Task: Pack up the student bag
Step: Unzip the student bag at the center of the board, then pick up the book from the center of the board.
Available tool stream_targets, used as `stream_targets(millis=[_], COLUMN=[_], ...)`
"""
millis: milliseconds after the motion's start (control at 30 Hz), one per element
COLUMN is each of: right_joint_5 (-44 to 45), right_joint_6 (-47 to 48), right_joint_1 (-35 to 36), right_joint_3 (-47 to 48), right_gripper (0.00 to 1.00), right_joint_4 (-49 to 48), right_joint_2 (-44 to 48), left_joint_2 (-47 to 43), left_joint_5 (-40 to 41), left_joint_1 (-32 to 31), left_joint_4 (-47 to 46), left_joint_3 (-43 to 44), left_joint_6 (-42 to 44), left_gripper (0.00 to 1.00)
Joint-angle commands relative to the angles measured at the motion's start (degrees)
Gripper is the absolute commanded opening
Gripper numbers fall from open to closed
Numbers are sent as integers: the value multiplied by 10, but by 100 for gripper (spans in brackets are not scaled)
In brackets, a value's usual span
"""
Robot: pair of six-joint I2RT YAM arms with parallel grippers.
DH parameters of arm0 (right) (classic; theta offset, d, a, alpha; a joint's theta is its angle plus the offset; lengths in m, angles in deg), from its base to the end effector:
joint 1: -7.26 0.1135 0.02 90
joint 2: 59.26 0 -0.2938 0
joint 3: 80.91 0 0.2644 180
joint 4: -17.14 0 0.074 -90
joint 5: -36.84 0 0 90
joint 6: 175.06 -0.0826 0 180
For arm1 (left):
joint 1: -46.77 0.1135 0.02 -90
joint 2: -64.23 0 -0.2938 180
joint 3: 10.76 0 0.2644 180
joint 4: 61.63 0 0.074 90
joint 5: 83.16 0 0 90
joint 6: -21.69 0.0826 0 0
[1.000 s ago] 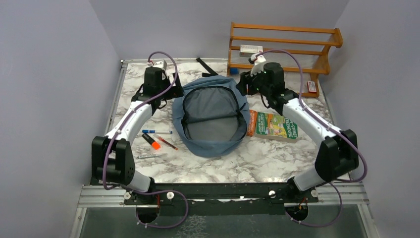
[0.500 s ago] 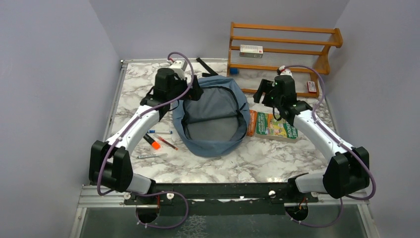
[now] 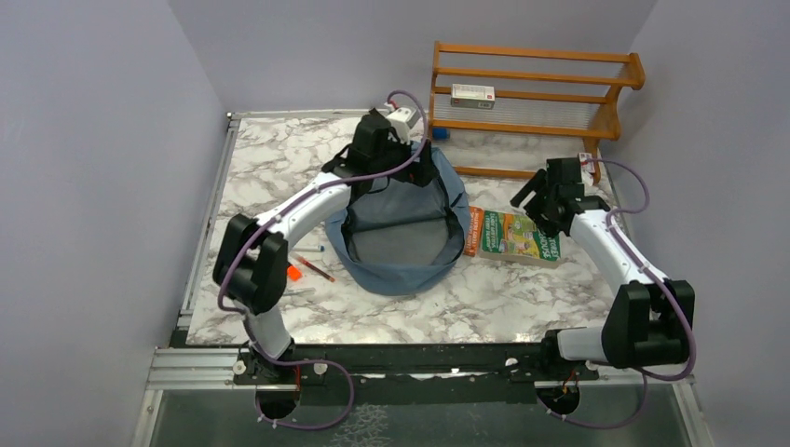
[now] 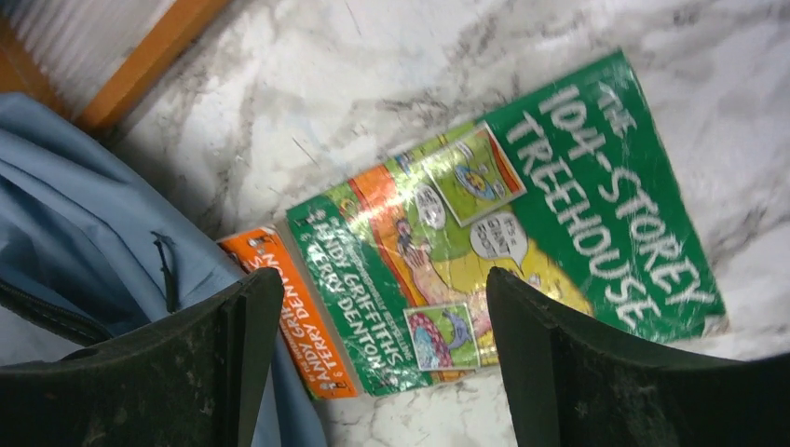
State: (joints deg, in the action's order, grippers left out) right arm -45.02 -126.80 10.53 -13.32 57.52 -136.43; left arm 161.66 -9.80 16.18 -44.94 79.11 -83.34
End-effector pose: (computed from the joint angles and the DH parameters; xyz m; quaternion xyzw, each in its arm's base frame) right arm 0.3158 0.0063 0.2367 0.3317 0.8769 0.0691 0.3410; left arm 0.3837 -0.2543 0.3071 0.1903 0.8127 -0.3202 0.4480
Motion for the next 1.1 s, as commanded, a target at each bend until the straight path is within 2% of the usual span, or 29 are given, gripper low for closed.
stream_targets(millis=[0, 167, 367, 733, 867, 1067], right_joint_5=[14, 26, -1, -76, -77, -77], right_joint_6=[-112, -183, -208, -203, -215, -222], right_joint_1=[-2, -7, -36, -78, -80, -81], right_joint_3=[-54, -123, -175, -236, -261, -275], right_gripper=[85, 85, 85, 85, 85, 84], right_joint_4=[50, 57, 43, -12, -46, -77], right_joint_2=[48, 113, 156, 160, 168, 146], left_joint_2=[89, 192, 302, 441, 484, 506], left_joint_5=[-61, -94, -141, -171, -173, -180], left_joint_1=[-35, -73, -112, -137, -145, -158], left_joint_4=[-4, 4, 8, 10, 19, 27], left_joint_3=[104, 215, 314, 445, 491, 501], left_joint_6=[23, 38, 41, 20, 0, -3], left_gripper=[95, 94, 92, 92, 91, 90])
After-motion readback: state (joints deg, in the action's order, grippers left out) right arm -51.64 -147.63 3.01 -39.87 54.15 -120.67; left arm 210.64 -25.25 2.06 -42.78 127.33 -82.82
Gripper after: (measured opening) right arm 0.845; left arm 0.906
